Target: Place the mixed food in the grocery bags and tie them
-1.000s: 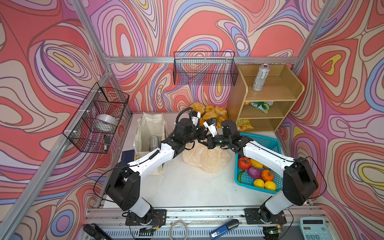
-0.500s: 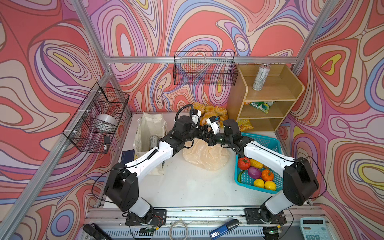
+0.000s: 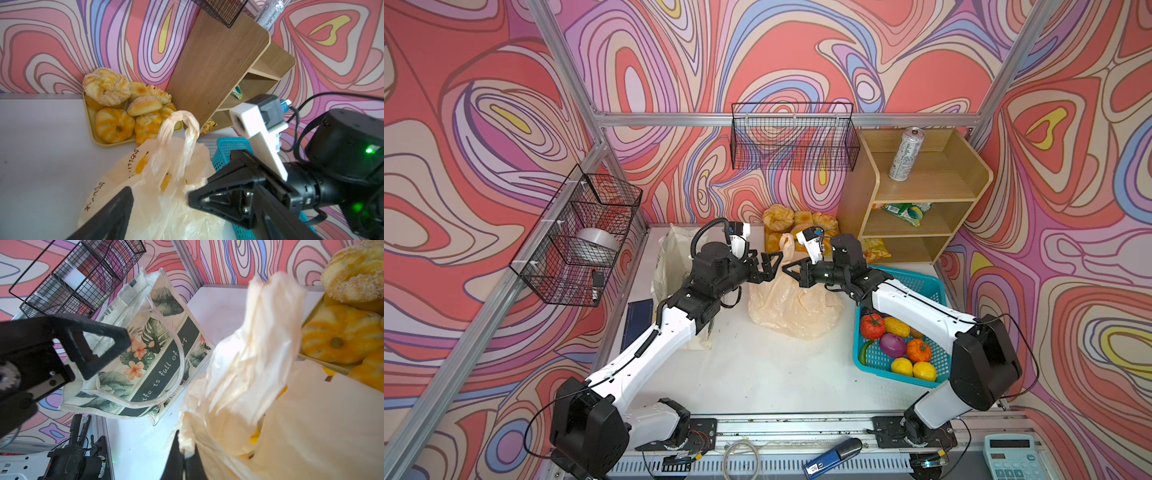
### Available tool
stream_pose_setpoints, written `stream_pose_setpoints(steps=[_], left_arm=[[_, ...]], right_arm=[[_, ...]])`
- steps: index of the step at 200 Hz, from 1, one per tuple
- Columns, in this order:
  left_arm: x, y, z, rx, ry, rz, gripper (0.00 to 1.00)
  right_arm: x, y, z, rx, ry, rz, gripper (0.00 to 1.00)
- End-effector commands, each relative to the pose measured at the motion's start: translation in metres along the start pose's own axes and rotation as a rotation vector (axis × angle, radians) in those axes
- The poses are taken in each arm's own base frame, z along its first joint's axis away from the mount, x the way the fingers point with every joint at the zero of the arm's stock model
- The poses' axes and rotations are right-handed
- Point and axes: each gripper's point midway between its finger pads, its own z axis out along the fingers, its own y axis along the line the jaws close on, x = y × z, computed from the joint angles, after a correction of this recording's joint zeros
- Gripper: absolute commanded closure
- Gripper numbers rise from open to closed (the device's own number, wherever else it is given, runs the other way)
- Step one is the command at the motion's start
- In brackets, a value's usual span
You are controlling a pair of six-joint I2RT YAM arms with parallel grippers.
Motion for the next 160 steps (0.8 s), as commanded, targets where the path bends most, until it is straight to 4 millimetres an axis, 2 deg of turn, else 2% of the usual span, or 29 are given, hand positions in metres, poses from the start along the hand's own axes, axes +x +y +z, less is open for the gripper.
stream_pose_setpoints(steps=[1, 28, 64, 118, 160], left_arm=[[0.026, 0.001, 0.003, 0.039, 0.079, 0.082, 0.05], [0.047, 0.009, 0.01, 0.04, 0.143, 0.118, 0.03], [0.051, 0.008, 0.019, 0.076, 0.152, 0.177, 0.0], [0.055, 0.02, 0.036, 0.044, 0.177, 0.247, 0.0], [0.055, -0.001, 0.051, 0.175, 0.182, 0.258, 0.0]], right_arm=[[-0.007, 0.003, 0.002, -0.017, 0.009, -0.001, 1.0], [-0.009, 0.005, 0.005, -0.028, 0.019, 0.003, 1.0], [-0.013, 0.006, 0.006, -0.034, 0.022, 0.005, 1.0], [-0.013, 0.007, 0.007, -0.042, 0.027, 0.012, 1.0], [-0.016, 0.011, 0.009, -0.069, 0.026, 0.026, 1.0]])
